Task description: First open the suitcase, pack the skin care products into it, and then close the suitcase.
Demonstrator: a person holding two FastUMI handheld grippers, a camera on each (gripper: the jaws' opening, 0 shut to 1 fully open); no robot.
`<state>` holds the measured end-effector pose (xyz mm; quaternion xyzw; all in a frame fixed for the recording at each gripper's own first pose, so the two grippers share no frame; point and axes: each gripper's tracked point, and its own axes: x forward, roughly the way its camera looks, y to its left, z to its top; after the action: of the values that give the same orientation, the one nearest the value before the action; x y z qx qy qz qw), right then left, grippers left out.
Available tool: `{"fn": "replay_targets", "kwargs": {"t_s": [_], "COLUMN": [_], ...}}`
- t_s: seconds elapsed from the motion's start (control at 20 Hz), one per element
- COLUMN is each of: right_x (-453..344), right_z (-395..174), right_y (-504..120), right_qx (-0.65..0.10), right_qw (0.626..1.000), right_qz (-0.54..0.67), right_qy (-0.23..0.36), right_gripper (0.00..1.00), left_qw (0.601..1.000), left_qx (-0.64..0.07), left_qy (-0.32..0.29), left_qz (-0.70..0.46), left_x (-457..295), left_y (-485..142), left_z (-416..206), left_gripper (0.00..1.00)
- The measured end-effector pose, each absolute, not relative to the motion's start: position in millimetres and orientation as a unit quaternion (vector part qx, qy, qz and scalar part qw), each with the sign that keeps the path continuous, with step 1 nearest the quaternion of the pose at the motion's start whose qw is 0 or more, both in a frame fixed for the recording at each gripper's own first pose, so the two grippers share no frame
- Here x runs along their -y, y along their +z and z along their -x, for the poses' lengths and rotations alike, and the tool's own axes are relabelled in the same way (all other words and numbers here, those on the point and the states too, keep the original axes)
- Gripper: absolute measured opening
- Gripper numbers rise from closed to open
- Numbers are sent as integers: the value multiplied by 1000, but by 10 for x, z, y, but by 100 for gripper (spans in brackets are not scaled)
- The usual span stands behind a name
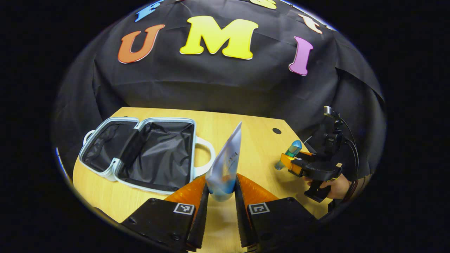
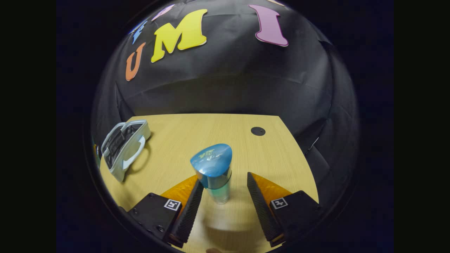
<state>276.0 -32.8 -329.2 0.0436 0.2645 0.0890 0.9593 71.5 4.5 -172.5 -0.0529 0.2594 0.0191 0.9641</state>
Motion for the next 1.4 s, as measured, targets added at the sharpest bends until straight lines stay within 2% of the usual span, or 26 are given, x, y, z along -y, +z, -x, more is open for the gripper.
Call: {"fn": "replay_targets", "kwargs": {"t_s": [0.15,0.3,0.5,0.7,0.8,1.05,1.4], "right_x": [238,199,196,88,-68,-639,-1406], "right_z": [-2794,-2753,-2575,-2203,-1995,-1561,-1363], "right_y": [-3347,-3355,-3265,-2860,-2655,-2207,-1893], "right_qx": [-264,-267,-274,-263,-260,-253,-250], "right_qw": [959,958,956,959,960,961,962], "right_qz": [-37,-33,-28,-16,-15,-19,-39], "right_qy": [101,105,100,102,106,110,105], "right_gripper": [66,45,42,40,42,42,42], "left_qw": [963,962,965,963,961,948,888], "left_qx": [-260,-261,-250,-255,-263,-313,-456], "left_qy": [41,51,50,58,56,51,54], "left_qz": [58,64,60,62,59,33,-3], "left_x": [-231,-350,-560,-1004,-1293,-1977,-2305], "left_y": [-1728,-1716,-1658,-1677,-1732,-2096,-2930], "left_z": [-613,-574,-649,-703,-831,-1278,-1420], "left_gripper": [42,42,42,42,42,42,42]}}
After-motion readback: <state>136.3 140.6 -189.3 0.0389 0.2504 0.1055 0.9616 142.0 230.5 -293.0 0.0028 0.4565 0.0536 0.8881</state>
